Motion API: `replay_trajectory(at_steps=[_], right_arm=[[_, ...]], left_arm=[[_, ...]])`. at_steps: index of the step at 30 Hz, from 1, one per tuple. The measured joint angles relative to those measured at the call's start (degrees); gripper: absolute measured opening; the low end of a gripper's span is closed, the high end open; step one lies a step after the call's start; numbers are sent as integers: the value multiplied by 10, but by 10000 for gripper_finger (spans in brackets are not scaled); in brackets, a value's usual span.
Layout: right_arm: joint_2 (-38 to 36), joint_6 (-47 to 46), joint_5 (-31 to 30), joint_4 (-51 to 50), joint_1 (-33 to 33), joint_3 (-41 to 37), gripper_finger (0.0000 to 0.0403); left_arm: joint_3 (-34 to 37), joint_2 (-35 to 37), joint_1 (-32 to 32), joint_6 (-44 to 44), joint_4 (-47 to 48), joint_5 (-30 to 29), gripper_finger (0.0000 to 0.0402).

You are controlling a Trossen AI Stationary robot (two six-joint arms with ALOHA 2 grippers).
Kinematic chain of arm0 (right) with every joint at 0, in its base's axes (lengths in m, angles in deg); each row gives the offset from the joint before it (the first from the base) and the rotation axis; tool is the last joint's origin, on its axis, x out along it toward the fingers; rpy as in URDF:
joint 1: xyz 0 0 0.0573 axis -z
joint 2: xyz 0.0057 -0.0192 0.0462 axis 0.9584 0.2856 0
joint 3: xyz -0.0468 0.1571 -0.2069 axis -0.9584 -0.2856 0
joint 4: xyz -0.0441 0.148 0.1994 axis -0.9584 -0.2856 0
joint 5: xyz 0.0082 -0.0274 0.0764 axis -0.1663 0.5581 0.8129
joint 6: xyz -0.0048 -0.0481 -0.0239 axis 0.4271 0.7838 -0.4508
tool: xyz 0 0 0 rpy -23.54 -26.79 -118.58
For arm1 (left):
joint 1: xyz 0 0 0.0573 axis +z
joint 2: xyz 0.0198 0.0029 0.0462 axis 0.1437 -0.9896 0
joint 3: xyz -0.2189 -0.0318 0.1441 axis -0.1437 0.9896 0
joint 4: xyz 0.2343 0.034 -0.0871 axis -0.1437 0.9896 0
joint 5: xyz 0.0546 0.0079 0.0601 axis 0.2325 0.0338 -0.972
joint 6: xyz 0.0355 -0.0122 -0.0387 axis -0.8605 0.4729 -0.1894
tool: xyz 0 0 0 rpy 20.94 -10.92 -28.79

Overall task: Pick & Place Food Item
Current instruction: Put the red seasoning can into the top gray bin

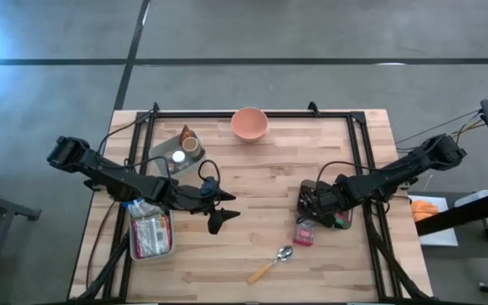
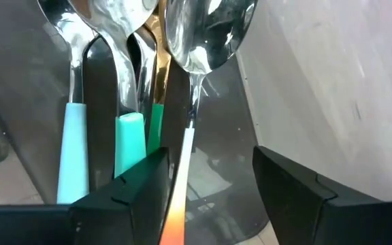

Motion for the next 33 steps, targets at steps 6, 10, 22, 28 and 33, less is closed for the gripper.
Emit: replay_trajectory(at_steps=[6,10,22,28,33], right_arm=[[1,6,2,-14,0,21,213],[1,20,2,-48,0,58,213],[0,-65,-8,-80,0,136,213],[0,-204,99,-81,0,137,213],[0,-323,138,-79,-20,150,213]], left_arm=[[0,0,0,0,1,0,313],[0,0,0,0,2,0,313],[0,0,0,1,25,0,313],[0,14,0,2,60,11,313],[0,33,0,-15,77,20,313]])
